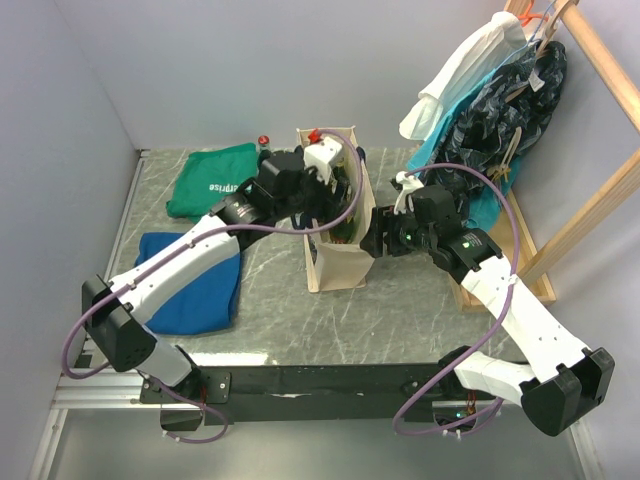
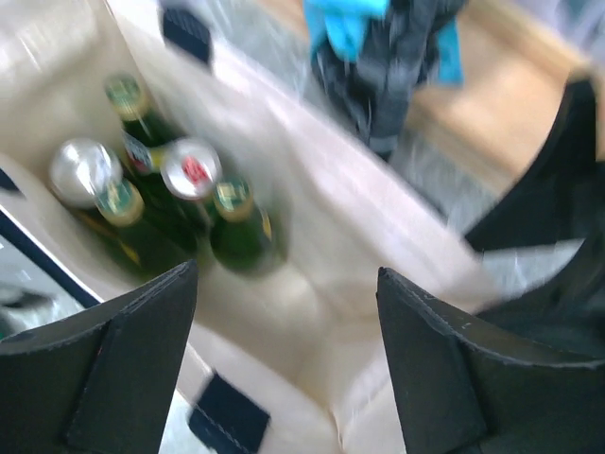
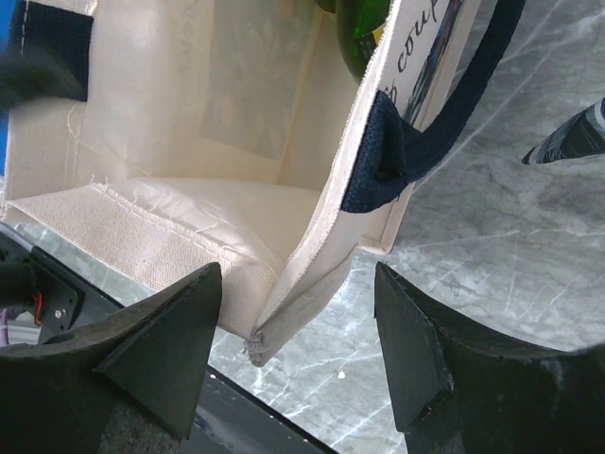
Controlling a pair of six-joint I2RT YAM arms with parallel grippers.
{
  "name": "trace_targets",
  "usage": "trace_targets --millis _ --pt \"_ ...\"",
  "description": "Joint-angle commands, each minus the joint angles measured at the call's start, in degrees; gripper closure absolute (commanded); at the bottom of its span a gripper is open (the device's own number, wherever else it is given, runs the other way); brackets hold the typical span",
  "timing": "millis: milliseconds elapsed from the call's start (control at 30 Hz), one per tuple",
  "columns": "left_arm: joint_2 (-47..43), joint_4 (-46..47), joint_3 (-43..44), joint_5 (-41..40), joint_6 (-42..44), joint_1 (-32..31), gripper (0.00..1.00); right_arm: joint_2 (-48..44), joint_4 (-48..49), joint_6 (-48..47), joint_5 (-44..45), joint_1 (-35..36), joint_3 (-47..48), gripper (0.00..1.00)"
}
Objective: Take the beverage out of the canvas bag
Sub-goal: Adjust the canvas bag at the center of the board.
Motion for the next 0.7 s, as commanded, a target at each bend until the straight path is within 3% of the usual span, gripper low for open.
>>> trace_targets --millis 0,367,467,667 --pt "1.80 4.46 5.39 -3.78 -0.03 -0.12 0.19 -1.46 -2.26 -1.36 0.47 0.31 -0.72 0.28" --pt "12.61 1.20 12.69 -2.82 1.12 0.50 0.13 -1.81 -1.65 -0.92 0.83 0.48 -1.16 0.28" --pt "13.76 1.90 12.52 -2.29 -0.80 1.72 0.02 -2.16 -1.56 -0.92 1.00 0.40 -1.07 0.28" --pt "15.87 2.61 13.13 1.40 -2.57 4.45 0.04 -1.99 -1.38 -1.01 1.09 0.48 -1.07 0.28"
